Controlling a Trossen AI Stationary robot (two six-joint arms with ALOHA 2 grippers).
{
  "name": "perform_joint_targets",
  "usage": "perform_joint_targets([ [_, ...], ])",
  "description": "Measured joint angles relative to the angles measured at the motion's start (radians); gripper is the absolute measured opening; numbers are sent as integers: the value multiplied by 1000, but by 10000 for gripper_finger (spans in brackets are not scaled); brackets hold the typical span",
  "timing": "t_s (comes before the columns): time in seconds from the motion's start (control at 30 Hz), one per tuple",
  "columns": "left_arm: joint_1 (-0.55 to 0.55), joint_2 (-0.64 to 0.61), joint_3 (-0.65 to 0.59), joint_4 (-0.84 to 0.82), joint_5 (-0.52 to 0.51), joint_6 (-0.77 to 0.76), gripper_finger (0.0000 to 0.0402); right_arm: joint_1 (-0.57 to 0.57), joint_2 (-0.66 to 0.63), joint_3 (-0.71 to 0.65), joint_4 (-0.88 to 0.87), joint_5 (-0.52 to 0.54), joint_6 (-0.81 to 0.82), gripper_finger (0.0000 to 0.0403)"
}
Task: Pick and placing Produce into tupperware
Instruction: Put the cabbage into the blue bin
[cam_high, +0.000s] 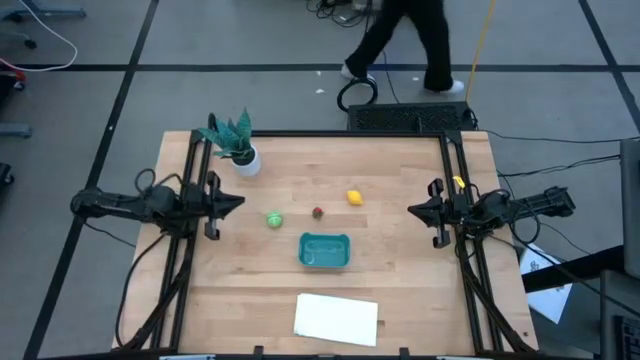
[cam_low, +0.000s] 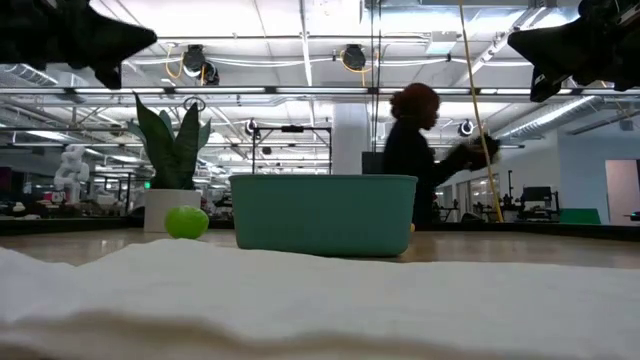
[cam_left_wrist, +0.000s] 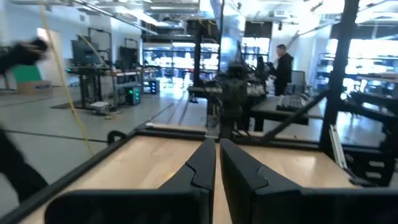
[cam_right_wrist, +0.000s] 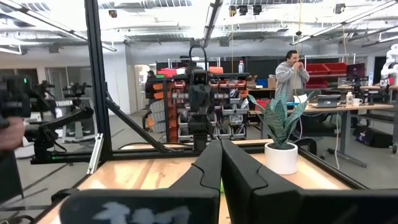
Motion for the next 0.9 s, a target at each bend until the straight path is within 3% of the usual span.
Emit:
perform_joint_targets([
  [0.23, 0, 33, 190, -187, -61, -9, 26, 0, 0, 0, 0, 0, -8, 0],
  [0.67, 0, 326, 495, -316, -131, 46, 26, 0, 0, 0, 1, 5, -30, 0],
  [0.9, 21, 417, 613, -370, -148, 32, 26, 0, 0, 0, 2, 5, -15, 0],
])
